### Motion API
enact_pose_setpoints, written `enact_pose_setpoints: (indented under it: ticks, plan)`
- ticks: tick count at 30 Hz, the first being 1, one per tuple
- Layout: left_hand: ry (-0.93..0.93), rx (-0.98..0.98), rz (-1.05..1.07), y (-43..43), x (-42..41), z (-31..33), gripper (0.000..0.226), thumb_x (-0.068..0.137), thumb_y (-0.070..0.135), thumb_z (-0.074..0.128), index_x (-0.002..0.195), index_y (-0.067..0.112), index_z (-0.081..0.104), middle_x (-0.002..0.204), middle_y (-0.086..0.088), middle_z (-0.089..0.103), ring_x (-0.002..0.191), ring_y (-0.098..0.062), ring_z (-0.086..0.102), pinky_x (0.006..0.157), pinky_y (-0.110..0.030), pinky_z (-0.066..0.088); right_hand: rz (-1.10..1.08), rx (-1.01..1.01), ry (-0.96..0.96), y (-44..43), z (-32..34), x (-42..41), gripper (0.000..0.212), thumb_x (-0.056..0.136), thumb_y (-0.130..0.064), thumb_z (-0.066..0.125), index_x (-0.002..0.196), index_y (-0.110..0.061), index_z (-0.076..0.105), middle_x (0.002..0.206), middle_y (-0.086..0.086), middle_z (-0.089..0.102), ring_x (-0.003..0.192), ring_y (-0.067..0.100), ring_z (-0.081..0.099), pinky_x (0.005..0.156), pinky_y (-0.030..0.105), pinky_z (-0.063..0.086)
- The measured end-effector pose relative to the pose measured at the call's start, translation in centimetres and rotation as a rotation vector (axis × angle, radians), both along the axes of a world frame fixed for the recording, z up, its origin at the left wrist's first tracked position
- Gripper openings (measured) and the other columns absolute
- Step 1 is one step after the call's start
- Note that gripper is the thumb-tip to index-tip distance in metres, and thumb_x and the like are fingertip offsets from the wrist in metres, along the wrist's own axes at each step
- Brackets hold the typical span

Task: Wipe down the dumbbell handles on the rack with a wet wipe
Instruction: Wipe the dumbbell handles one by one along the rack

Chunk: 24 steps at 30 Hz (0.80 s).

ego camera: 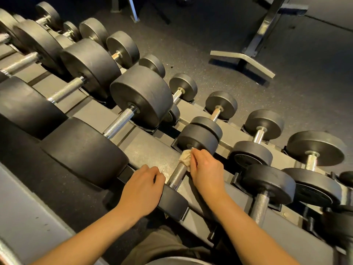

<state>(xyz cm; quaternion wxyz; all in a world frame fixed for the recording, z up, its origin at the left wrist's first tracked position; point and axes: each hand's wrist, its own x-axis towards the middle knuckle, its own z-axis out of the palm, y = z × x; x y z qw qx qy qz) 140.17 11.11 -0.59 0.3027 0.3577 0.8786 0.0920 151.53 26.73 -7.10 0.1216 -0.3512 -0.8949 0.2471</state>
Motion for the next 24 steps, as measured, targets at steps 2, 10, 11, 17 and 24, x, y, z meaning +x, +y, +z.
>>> enact_pose_setpoints:
  ticks: [2,10,11,17,24]
  plan:
    - [-0.038,0.009,0.013,0.1,-0.2,0.0,0.028,0.105,0.031,0.037,0.092,0.021,0.06,0.09,0.003,0.052,0.083,-0.014,0.052,0.074,-0.035,0.048,0.027,0.061,-0.103,-0.4,0.0,-0.2,0.027,0.094,-0.023,0.071,0.118,-0.012,0.066,0.093,0.005,0.065,0.071,0.022,0.068,0.059,0.036,0.059]
    - [-0.126,0.041,0.01,3.8,-2.3,-0.1,0.02,0.096,0.048,0.06,0.09,0.029,0.061,0.078,0.004,0.064,0.072,-0.007,0.06,0.065,-0.026,0.046,0.017,-0.025,-0.103,-1.6,1.2,1.0,0.029,0.102,-0.029,0.055,0.128,-0.02,0.061,0.097,-0.002,0.061,0.077,0.013,0.061,0.064,0.023,0.049]
    - [-0.187,0.098,0.045,4.7,-2.4,-0.1,0.016,0.094,0.045,0.065,0.097,0.03,0.061,0.08,0.005,0.065,0.075,-0.007,0.061,0.067,-0.026,0.048,-0.014,-0.074,-0.063,-1.6,1.5,0.9,0.023,0.101,-0.026,0.057,0.123,-0.02,0.063,0.096,-0.003,0.063,0.078,0.012,0.062,0.067,0.022,0.049]
    - [-0.461,0.233,0.169,8.0,-2.8,-2.2,0.014,0.088,0.03,0.078,0.099,0.031,0.069,0.077,-0.004,0.068,0.074,-0.017,0.067,0.076,-0.038,0.06,-0.352,-0.373,0.161,-1.0,1.6,0.1,0.007,0.097,-0.028,0.065,0.102,-0.023,0.066,0.082,-0.011,0.066,0.075,0.006,0.062,0.069,0.032,0.057]
    - [-0.403,0.249,0.259,9.6,-3.1,-3.2,0.008,0.091,0.026,0.074,0.086,0.022,0.07,0.068,0.005,0.065,0.068,-0.011,0.063,0.065,-0.025,0.046,-0.074,-0.002,-0.168,-1.7,1.9,-0.9,0.02,0.092,-0.024,0.071,0.111,-0.018,0.068,0.087,0.001,0.061,0.065,0.016,0.062,0.056,0.027,0.051]
